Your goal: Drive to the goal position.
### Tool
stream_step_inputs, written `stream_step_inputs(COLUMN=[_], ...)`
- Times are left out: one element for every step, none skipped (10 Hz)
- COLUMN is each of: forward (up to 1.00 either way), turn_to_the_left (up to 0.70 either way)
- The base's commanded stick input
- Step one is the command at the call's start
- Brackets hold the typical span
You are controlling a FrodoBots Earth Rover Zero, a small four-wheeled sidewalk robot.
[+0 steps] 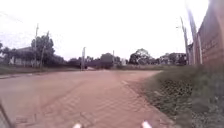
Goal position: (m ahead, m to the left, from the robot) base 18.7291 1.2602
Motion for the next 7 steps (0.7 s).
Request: stream_step_inputs(forward=[0.70,0.70,0.70,0.70,0.70,0.70,0.70], turn_to_the_left=[0.15,0.28,0.07,0.12,0.01,0.05,0.09])
